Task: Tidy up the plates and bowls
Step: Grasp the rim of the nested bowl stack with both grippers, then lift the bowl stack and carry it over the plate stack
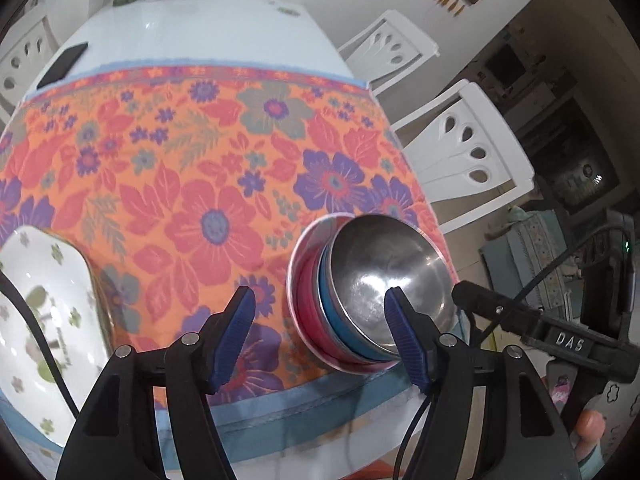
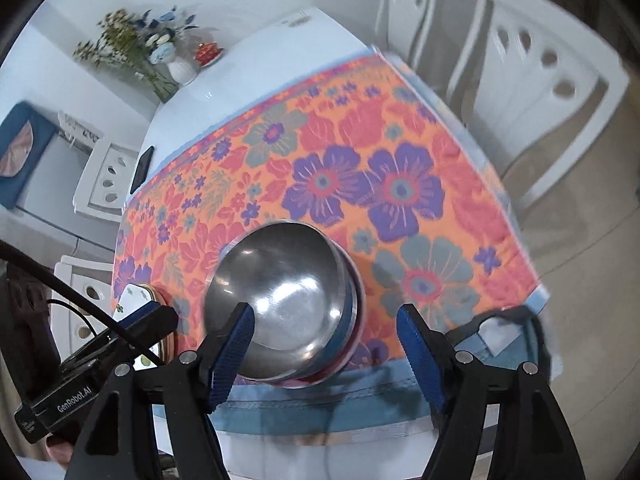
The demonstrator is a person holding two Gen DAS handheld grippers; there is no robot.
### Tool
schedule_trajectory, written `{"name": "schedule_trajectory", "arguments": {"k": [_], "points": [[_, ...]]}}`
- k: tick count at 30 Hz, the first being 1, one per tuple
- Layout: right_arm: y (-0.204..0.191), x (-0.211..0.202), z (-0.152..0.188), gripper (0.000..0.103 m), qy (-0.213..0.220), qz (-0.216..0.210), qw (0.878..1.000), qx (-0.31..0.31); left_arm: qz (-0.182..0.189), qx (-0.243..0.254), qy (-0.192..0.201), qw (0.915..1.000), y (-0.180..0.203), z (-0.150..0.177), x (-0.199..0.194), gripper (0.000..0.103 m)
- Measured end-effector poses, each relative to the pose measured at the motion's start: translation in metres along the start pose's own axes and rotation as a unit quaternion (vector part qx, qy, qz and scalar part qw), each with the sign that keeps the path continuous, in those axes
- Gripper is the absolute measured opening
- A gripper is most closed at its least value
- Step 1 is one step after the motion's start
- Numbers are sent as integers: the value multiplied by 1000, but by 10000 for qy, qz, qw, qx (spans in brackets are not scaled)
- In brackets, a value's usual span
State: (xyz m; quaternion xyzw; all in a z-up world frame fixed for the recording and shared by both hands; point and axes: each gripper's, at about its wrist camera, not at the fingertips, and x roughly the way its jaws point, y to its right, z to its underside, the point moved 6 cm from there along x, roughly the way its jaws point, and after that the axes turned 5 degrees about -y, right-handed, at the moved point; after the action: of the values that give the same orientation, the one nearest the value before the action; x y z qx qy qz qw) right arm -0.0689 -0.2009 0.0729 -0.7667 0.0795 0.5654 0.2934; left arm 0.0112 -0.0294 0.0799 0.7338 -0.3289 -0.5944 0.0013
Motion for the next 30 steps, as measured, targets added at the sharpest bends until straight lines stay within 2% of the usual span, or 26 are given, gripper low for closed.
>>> {"name": "schedule_trajectory", "arguments": {"k": [6, 15, 22, 30], "points": [[21, 25, 15, 71, -134, -256, 9995, 89, -252, -33, -89, 9996, 7, 8, 19, 65], [16, 45, 24, 71, -282, -504, 9981, -214, -654, -226, -47, 9976, -4, 10, 30, 65], [15, 40, 0, 71, -239, -594, 9975, -294, -308, -296, -66, 9991, 2, -1, 37, 65], [13, 79, -13, 71, -793, -748, 9933, -379, -151, -579, -220, 9980, -2, -2, 58, 63]]}}
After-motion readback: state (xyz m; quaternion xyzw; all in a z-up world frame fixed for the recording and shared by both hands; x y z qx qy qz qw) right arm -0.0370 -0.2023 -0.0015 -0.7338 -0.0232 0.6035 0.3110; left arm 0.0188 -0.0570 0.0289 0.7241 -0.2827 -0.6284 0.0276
